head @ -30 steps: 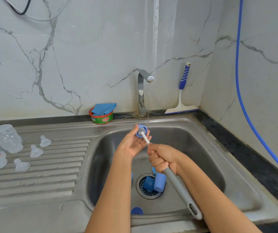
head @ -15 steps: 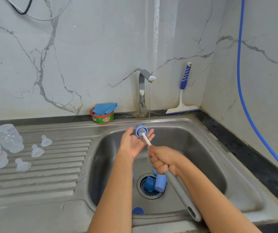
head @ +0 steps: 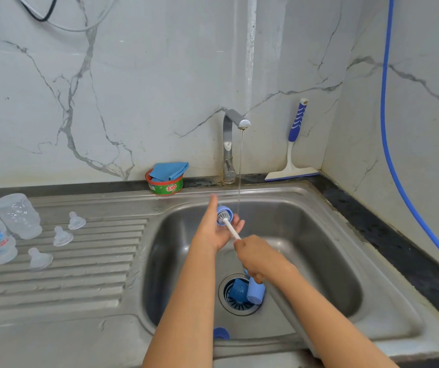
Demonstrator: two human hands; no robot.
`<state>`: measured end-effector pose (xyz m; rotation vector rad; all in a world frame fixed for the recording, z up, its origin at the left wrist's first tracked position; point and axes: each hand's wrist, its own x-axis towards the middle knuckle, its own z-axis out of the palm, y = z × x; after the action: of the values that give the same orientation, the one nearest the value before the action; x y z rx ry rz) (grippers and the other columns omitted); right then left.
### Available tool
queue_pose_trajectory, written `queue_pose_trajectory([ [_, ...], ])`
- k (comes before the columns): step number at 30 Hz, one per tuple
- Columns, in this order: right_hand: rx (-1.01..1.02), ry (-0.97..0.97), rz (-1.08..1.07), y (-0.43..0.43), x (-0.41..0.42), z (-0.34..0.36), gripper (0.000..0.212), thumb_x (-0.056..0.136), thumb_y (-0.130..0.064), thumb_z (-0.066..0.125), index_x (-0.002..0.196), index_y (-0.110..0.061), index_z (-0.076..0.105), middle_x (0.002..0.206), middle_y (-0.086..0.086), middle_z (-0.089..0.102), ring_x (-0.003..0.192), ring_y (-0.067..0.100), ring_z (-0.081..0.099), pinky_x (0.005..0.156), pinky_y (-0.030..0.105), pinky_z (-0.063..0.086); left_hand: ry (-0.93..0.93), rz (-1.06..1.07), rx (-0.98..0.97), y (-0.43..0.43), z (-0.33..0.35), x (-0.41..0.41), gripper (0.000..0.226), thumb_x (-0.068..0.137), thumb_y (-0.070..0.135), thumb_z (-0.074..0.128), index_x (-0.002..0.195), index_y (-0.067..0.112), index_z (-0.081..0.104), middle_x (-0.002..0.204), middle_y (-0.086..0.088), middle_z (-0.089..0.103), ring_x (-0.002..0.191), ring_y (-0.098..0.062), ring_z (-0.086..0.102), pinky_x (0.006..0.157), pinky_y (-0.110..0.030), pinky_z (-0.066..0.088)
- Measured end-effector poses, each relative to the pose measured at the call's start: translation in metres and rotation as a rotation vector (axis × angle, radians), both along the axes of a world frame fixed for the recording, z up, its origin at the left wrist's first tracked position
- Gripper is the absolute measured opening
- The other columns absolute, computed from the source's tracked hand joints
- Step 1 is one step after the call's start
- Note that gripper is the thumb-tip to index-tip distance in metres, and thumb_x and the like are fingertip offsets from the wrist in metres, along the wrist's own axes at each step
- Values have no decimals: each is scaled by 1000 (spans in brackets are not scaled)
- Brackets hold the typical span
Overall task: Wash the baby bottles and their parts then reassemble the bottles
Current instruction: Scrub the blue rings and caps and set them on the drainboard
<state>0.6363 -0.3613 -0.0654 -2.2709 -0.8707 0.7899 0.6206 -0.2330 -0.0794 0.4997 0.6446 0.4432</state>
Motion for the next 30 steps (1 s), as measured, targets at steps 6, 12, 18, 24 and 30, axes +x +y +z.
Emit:
queue_pose_trajectory([
  [6, 250, 907, -170, -5, 14, 6, 41, 100, -30, 39, 62, -17, 39, 45, -7, 27, 28, 3, 21, 26, 12, 16, -199, 6, -123, 0, -1, 1, 29, 91, 25, 65, 108, 7, 52, 117, -22, 55, 72, -22, 67, 94, -53, 49],
  [12, 333, 1573, -190, -8, 17, 20, 43, 96, -24, 46, 56, -10, 44, 37, -5, 30, 21, 5, 29, 20, 15, 21, -212, 94, -234, 7, 1, 0, 33, 90, 32, 64, 100, 5, 51, 111, -19, 55, 68, -17, 59, 99, -47, 48],
  [18, 96, 1097, -141, -8, 4, 17, 44, 100, -22, 36, 56, -17, 36, 40, -8, 27, 25, 2, 22, 23, 11, 17, -146, 208, -201, 12, -8, -3, 45, 95, 45, 52, 122, 10, 48, 99, -10, 58, 77, -13, 60, 101, -39, 45],
  [24, 154, 1043, -198, -5, 1, 14, 45, 101, -23, 35, 57, -16, 37, 41, -8, 28, 26, 2, 21, 24, 12, 16, -84, 93, -71, 13, -7, -4, 54, 99, 52, 37, 108, 3, 57, 123, -5, 58, 122, -15, 53, 110, -39, 32],
  [30, 291, 934, -256, -1, -5, 8, 42, 101, -29, 38, 61, -16, 39, 43, -7, 28, 28, 3, 21, 25, 11, 16, -103, 4, -115, 11, -4, 1, 50, 98, 48, 44, 111, 2, 59, 106, -6, 65, 99, -18, 63, 101, -40, 40],
])
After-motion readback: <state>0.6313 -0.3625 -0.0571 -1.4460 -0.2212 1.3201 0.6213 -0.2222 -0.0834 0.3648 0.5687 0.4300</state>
